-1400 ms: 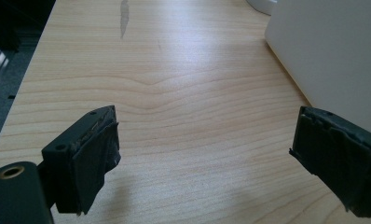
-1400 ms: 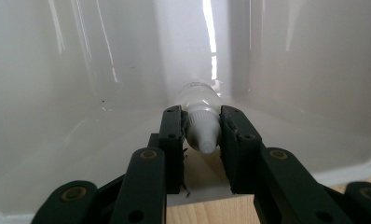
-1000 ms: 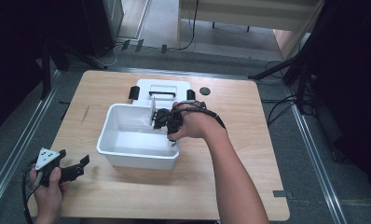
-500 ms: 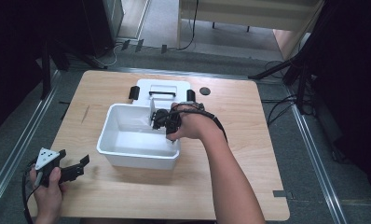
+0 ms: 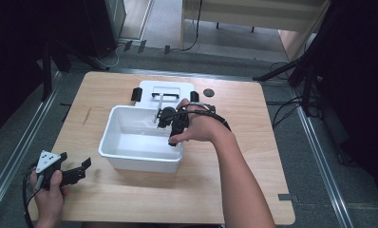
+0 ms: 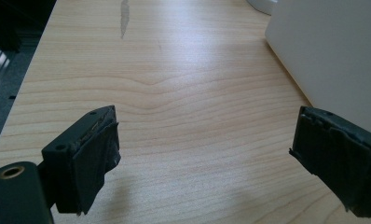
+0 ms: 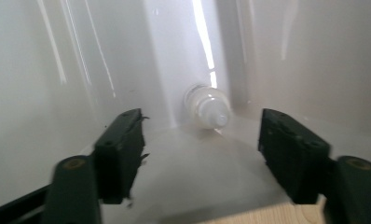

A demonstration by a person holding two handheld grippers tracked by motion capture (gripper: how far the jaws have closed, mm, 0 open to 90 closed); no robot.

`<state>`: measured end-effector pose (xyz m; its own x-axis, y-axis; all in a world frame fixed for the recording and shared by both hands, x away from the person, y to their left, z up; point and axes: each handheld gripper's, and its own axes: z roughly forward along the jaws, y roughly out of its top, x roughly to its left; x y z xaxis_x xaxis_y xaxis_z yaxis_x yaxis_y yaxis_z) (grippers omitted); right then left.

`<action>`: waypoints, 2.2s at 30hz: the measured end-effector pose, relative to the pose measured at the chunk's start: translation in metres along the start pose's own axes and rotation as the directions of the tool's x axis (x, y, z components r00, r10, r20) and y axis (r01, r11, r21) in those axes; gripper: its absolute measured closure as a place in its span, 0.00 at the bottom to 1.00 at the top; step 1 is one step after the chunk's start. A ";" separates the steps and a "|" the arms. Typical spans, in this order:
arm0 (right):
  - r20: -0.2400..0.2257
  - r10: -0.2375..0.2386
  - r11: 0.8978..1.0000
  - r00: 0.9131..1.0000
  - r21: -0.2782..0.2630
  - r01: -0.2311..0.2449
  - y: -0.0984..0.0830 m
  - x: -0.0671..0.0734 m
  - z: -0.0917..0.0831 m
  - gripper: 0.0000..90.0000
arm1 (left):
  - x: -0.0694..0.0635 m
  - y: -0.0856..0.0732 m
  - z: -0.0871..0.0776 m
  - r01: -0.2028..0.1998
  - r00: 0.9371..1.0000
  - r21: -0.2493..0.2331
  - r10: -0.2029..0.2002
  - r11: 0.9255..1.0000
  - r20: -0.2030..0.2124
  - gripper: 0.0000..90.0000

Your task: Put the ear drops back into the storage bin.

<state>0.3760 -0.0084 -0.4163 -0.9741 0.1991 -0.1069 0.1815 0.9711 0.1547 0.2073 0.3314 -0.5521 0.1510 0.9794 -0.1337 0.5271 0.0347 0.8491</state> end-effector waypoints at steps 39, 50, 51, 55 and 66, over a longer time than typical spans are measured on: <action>0.055 0.236 0.958 0.970 -0.180 -0.223 -0.124 0.005 -0.028 0.00 | -0.001 0.000 0.000 -0.009 1.000 0.002 0.009 1.000 -0.008 0.09; 0.059 0.356 0.906 0.932 -0.267 -0.329 -0.178 0.013 -0.004 0.00 | -0.002 0.000 0.000 -0.015 1.000 0.003 0.015 1.000 -0.013 0.09; 0.060 0.374 0.895 0.925 -0.285 -0.344 -0.183 0.014 -0.002 0.00 | -0.002 0.000 0.000 -0.016 1.000 0.003 0.016 1.000 -0.013 0.09; 0.049 0.437 0.847 0.898 -0.359 -0.393 -0.209 0.019 0.007 0.00 | -0.002 0.000 0.000 -0.016 1.000 0.002 0.016 1.000 -0.014 0.09; 0.024 0.592 0.700 0.805 -0.512 -0.499 -0.270 0.039 0.029 0.00 | -0.003 0.000 0.000 -0.024 1.000 0.001 0.024 1.000 -0.017 0.09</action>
<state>0.2933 -0.2589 -0.4910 -0.6739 0.7386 -0.0183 0.5440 0.5128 0.6641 0.2066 0.3287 -0.5517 0.1497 0.9832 -0.1043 0.5243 0.0105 0.8515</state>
